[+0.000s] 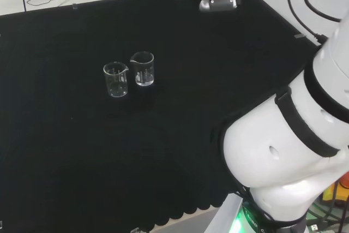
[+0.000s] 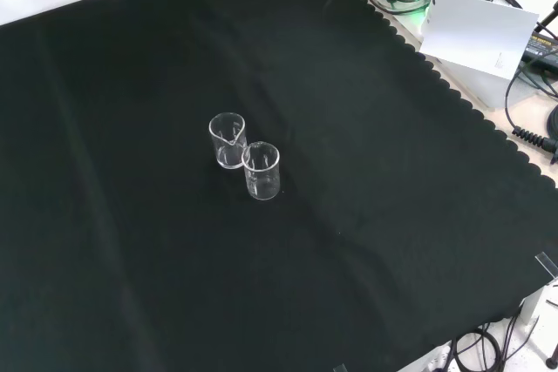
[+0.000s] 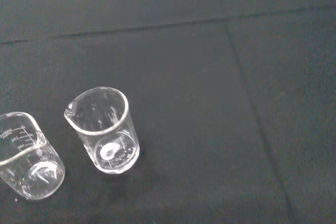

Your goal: Pick up the beaker on the right.

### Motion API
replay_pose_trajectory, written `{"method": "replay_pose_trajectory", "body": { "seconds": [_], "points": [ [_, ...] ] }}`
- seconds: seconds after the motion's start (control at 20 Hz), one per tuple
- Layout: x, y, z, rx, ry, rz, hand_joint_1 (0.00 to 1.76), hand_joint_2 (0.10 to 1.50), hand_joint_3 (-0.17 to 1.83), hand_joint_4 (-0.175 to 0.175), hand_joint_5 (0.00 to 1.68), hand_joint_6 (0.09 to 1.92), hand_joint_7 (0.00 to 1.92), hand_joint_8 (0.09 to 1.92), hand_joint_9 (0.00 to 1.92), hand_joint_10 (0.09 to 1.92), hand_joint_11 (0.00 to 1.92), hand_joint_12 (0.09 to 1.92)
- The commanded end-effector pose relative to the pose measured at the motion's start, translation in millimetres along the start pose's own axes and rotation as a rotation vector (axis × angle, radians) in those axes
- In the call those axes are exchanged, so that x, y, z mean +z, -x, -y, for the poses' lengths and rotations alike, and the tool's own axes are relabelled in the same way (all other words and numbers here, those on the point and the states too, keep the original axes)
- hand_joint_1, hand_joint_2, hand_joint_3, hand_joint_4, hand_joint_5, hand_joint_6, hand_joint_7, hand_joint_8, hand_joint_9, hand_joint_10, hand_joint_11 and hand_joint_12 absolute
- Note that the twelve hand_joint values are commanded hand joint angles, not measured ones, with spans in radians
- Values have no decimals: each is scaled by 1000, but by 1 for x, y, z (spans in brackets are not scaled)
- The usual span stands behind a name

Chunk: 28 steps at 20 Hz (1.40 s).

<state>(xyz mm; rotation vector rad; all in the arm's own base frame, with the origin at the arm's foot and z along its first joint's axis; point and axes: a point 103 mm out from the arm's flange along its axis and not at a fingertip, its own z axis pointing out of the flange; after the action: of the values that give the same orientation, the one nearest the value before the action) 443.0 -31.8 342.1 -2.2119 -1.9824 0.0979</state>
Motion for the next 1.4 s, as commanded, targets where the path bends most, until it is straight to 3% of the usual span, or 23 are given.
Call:
{"method": "replay_pose_trajectory", "body": {
  "seconds": [0.05,0.35,0.6,0.85,1.4],
  "points": [
    [24,-1,-39,-37,27,-71,342,1178,271,-24,373,102,94,537,184,647,0,1279],
    [52,-4,-58,-123,5,-114,595,977,371,-19,368,87,120,553,282,648,0,1353],
    [79,-1,-73,-142,-41,-207,706,816,497,-19,376,87,164,567,347,650,0,1403],
    [102,0,-83,-193,-62,-225,760,732,518,-25,390,87,186,574,359,650,5,1413],
    [149,0,-98,-225,-133,-296,829,656,566,-38,483,87,281,613,401,648,24,1410]
  ]
}}
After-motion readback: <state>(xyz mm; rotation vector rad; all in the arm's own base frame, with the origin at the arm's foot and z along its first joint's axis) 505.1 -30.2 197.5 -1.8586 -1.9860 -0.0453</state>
